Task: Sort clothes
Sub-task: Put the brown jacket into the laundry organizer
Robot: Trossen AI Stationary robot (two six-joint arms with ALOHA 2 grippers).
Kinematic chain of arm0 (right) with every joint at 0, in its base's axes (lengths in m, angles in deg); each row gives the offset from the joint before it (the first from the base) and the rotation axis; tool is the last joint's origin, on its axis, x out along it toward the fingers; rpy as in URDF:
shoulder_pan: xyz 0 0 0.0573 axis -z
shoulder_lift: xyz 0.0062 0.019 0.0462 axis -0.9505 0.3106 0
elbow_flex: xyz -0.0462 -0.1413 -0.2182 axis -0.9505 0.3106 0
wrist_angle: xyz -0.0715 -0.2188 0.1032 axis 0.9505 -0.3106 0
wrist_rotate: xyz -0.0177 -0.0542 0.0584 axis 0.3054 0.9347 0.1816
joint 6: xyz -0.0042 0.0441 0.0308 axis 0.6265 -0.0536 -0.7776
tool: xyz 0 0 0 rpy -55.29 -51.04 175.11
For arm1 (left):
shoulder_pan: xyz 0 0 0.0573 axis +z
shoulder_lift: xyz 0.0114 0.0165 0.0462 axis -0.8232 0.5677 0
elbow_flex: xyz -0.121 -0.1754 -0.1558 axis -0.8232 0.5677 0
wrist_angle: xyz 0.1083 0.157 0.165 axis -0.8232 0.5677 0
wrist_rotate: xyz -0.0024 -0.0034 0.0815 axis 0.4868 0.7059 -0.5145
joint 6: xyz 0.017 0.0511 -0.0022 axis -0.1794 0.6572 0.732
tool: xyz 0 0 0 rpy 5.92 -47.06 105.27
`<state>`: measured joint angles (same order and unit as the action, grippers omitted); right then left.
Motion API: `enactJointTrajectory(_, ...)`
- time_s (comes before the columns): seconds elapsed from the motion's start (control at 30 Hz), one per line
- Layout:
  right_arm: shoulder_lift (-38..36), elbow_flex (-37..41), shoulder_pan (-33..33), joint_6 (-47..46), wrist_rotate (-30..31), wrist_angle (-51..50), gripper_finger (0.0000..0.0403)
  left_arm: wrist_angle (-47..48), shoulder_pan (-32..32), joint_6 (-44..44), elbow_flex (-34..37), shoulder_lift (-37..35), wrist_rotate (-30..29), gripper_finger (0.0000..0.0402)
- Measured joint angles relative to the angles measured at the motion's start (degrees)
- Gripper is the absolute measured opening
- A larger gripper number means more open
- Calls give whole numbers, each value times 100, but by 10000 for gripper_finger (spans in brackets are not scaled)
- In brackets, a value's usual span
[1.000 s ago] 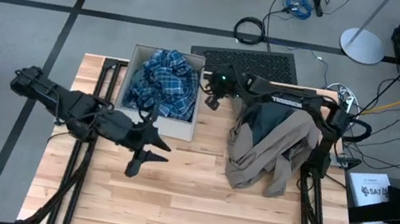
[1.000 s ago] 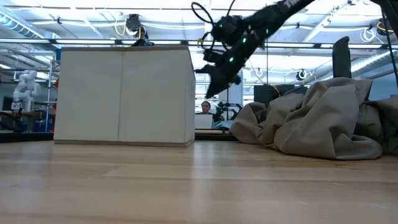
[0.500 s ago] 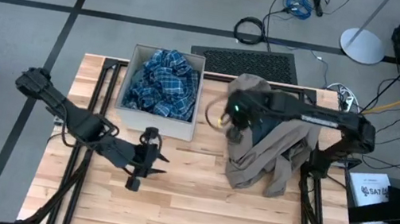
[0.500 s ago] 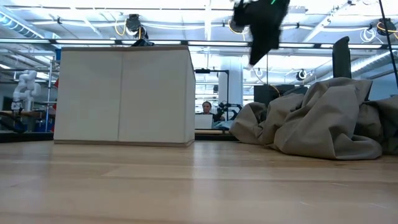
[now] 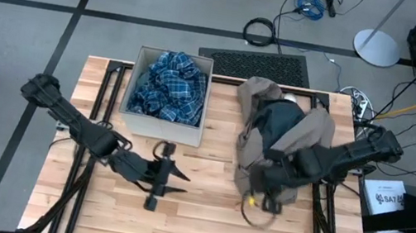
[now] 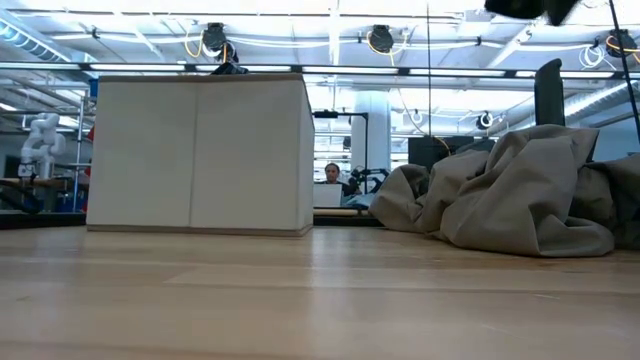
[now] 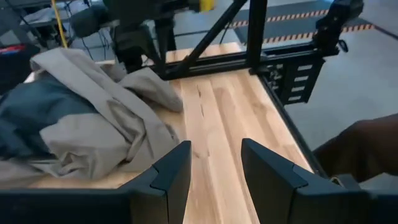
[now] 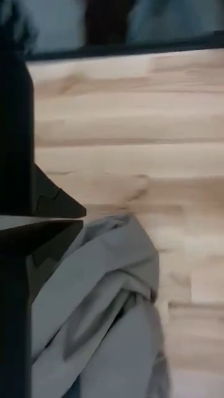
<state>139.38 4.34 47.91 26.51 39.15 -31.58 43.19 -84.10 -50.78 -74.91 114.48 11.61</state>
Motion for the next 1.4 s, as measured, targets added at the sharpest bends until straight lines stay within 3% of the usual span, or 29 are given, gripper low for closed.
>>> enactJointTrajectory(0.13, 1, 100, -404, 284, 665, -32, 40, -286, 11, -130, 2, 506, -6, 151)
enactJointTrajectory(0.3, -1, 379, -206, 338, 1094, -161, 113, -638, 11, -161, 2, 940, 115, 151)
enactJointTrajectory(0.53, 4, 1616, 112, 1122, 1208, 68, 223, -794, 72, -74, -4, 963, 276, 151)
enactJointTrajectory(0.7, 5, 2459, 314, 1215, 1788, 923, 253, -795, 94, 382, -4, 935, 280, 151)
enactJointTrajectory(0.77, 5, 2738, 393, 1018, 2007, 1303, 243, -792, 124, 475, -4, 935, 297, 151)
enactJointTrajectory(0.83, 5, 2925, 470, 644, 1958, 1696, 208, -793, 165, 473, -4, 935, 298, 151)
enactJointTrajectory(0.97, 5, 3019, 510, 149, 1439, 2910, 66, -775, 187, 479, -4, 920, 296, 151)
enactJointTrajectory(1.03, 5, 3019, 456, 118, 1214, 3901, 19, -777, 195, 484, -7, 915, 298, 151)
enactJointTrajectory(1.17, 5, 3019, 301, 146, 1080, 6358, 6, -759, 204, 486, -7, 915, 297, 151)
enactJointTrajectory(1.27, 5, 3019, 218, 442, 589, 8309, 3, -652, 201, 483, -7, 877, 300, 151)
enactJointTrajectory(1.4, 5, 3015, 158, 515, 91, 10048, 1, -598, 199, 433, -13, 779, 296, 151)
